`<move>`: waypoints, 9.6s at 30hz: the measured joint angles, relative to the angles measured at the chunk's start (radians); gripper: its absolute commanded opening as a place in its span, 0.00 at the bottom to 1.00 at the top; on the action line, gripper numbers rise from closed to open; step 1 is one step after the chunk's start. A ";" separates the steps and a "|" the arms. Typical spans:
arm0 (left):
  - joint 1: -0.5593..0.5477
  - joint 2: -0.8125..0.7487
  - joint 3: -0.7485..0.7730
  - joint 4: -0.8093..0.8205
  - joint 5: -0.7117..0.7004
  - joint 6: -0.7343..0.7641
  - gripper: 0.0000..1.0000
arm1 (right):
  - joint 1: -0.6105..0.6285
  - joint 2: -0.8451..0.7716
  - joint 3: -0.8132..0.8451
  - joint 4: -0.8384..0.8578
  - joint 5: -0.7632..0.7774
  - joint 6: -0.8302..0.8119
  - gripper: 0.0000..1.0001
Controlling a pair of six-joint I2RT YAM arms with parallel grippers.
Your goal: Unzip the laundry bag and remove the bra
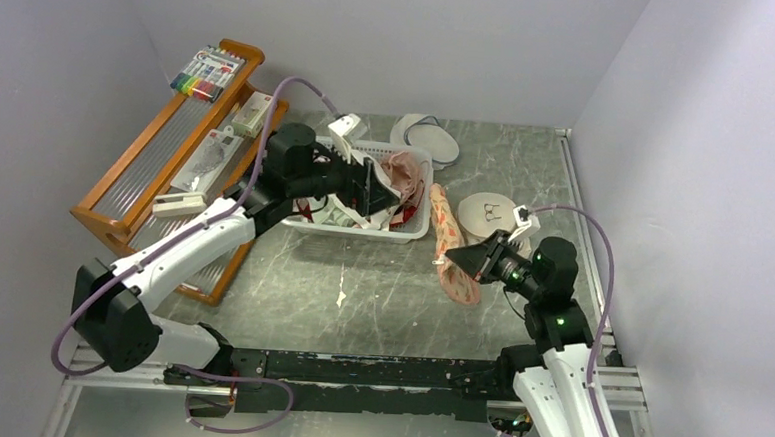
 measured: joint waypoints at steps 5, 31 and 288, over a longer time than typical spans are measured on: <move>-0.045 0.058 0.004 0.000 0.057 0.005 0.96 | 0.000 -0.027 -0.061 0.075 -0.068 0.003 0.00; -0.198 0.205 0.005 0.042 0.253 -0.023 0.74 | 0.000 0.095 -0.067 0.214 -0.024 0.027 0.00; -0.543 0.026 -0.389 0.228 -0.458 0.680 0.07 | 0.357 0.124 -0.347 0.447 0.048 0.051 0.11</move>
